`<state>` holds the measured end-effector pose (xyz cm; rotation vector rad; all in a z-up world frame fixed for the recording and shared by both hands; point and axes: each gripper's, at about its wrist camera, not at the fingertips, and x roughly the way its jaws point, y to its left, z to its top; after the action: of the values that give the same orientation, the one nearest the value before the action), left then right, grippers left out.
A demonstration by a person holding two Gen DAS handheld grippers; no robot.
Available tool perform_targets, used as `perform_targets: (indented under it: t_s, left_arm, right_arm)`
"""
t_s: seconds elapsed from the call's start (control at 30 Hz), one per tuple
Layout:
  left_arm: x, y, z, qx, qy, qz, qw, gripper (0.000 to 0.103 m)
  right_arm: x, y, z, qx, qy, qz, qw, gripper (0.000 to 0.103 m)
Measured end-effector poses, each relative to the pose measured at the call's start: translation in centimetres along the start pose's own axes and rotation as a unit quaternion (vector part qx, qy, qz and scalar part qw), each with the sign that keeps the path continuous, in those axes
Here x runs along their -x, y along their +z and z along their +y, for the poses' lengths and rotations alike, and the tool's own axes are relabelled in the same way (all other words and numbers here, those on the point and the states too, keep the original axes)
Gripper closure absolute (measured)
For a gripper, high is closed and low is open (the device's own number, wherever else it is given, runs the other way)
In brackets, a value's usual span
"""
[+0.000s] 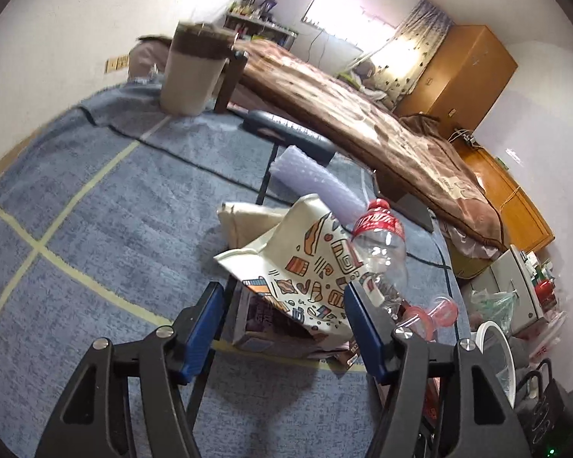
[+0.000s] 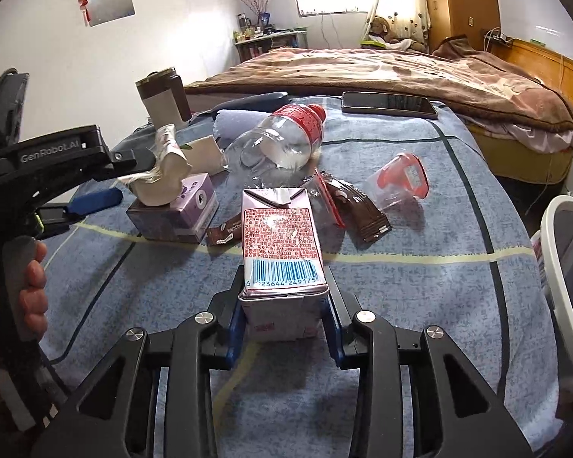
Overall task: Collect trash
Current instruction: 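Grasp the patterned paper cup with the left tool while the right tool holds the carton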
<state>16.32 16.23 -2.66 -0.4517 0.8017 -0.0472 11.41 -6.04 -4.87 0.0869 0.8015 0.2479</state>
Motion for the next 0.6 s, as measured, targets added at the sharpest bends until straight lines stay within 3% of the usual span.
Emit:
perform_targets:
  t_s: [0.13,0.2,0.6]
  left_arm:
    - [-0.4,-0.1,-0.3,-0.012,0.004,0.0,0.9999,0.073]
    - [-0.4,-0.1,-0.5,-0.015,0.001,-0.003,0.9999,0.084]
    - [0.6,-0.6,-2.7,-0.063,-0.002,-0.017,0.9979,0.09]
  right_arm:
    - [0.0,0.0,-0.1,-0.001,0.003,0.001,1.0,0.066]
    - [0.0,0.0,-0.2,-0.002,0.004,0.001,1.0,0.066]
    - [0.6,0.2,-1.0,-0.015,0.004,-0.013,1.0,0.066]
